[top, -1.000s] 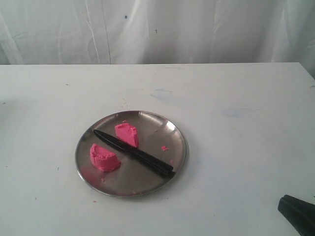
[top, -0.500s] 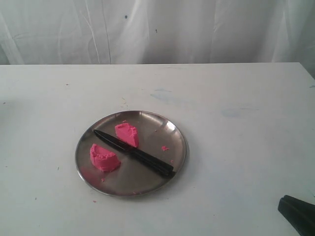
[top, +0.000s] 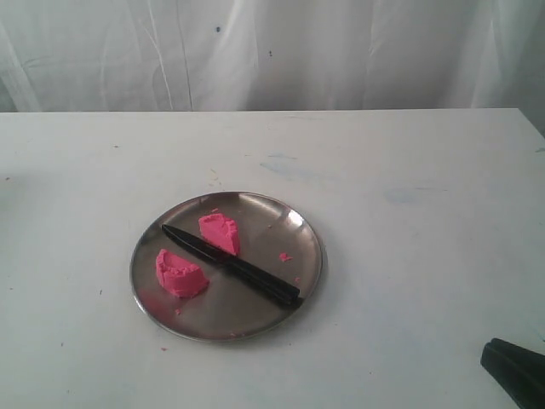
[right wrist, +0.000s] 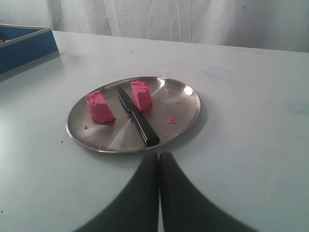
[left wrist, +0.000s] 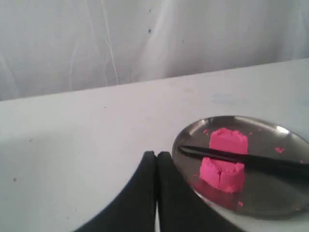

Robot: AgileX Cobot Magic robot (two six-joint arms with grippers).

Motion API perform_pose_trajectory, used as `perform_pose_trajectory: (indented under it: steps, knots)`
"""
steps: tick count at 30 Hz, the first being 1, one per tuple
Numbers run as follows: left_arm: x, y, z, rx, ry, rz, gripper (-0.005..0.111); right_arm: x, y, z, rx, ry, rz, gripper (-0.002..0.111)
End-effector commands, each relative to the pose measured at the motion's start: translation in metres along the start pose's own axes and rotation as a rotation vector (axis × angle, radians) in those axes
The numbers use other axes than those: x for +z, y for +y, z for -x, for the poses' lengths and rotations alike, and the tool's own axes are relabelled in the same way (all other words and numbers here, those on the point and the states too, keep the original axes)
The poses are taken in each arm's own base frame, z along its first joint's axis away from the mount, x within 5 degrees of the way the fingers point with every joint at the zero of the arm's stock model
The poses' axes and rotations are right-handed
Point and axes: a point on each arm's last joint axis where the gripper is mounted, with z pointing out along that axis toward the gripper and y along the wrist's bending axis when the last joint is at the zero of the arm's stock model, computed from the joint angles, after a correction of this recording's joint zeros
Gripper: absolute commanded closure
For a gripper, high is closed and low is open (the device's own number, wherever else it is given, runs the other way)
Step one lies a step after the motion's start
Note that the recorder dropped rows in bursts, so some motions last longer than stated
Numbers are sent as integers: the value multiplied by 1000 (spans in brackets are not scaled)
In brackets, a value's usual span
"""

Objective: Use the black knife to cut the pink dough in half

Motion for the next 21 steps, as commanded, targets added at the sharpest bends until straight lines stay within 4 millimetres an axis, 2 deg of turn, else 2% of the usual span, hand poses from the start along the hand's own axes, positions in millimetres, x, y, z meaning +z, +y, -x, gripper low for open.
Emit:
perform_pose_trajectory:
  steps: [1, 4, 8, 21]
  knots:
    - [9, 2, -26, -48, 9, 19, 107, 0, 0, -1, -9, 1, -4, 108]
    - [14, 3, -43, -81, 16, 32, 107, 0, 0, -1, -9, 1, -4, 108]
    - [13, 2, -48, -100, 67, 23, 107, 0, 0, -1, -9, 1, -4, 108]
    - [13, 2, -49, -98, 86, 20, 107, 0, 0, -1, -9, 1, -4, 108]
